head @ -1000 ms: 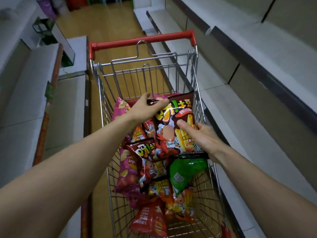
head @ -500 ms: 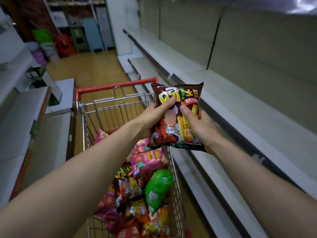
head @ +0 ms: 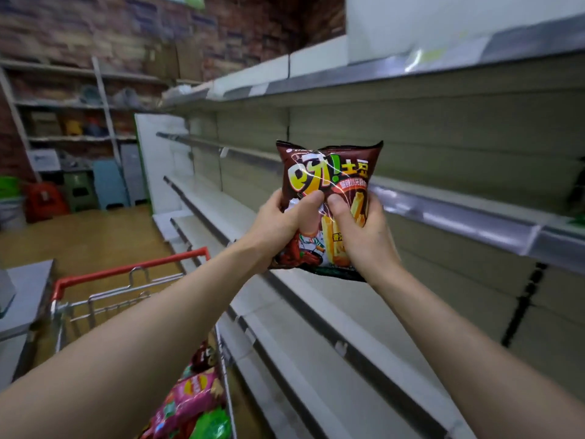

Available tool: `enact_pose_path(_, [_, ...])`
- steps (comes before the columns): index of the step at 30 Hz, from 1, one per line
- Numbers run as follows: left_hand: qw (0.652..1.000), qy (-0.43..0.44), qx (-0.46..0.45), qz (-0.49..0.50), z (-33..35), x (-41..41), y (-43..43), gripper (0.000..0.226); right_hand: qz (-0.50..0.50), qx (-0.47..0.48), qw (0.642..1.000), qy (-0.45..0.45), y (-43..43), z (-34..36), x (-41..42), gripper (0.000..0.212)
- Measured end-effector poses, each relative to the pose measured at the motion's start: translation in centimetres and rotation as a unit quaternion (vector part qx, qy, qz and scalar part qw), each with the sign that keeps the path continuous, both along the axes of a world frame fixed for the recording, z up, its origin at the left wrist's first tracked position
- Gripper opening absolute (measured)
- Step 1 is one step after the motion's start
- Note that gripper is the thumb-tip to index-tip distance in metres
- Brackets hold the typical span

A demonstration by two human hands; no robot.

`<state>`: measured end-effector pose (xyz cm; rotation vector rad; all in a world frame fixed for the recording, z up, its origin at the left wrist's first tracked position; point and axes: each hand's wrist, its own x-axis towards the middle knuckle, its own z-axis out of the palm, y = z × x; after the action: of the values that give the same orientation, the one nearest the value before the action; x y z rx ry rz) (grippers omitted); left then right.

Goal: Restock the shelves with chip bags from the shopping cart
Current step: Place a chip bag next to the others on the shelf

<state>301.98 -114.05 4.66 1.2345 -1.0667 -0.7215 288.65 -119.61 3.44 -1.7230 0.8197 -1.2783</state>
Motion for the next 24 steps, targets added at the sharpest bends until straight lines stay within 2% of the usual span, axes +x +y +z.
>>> enact_pose_path(4, [0.998,-0.012,-0.038,-0.051,3.2,-5.1,-0.7,0.038,-0.051,-0.036,0.998,-0.012,0.5,3.1,-5.5,0.054])
enact_pose_path(10, [0.990,-0.020,-0.050,-0.130,6.5,-11.4,-2.2,0.052,-0.141,-0.055,0.988,0.001,1.2,6.3,-12.3,0.057])
enact_pose_path(17, [0.976,-0.012,-0.022,-0.214,8.0,-17.4,-4.3,0.054,-0.236,-0.028,0.970,0.051,2.0,7.8,-18.9,0.059])
enact_pose_path(20, [0.963,-0.021,0.000,-0.270,8.3,-20.3,-4.9,0.046,-0.278,-0.009,0.958,0.075,2.6,8.1,-22.0,0.063])
enact_pose_path(24, [0.940,-0.041,0.044,-0.336,8.5,-23.6,-5.8,0.055,-0.318,0.021,0.943,0.095,3.5,8.1,-25.4,0.052])
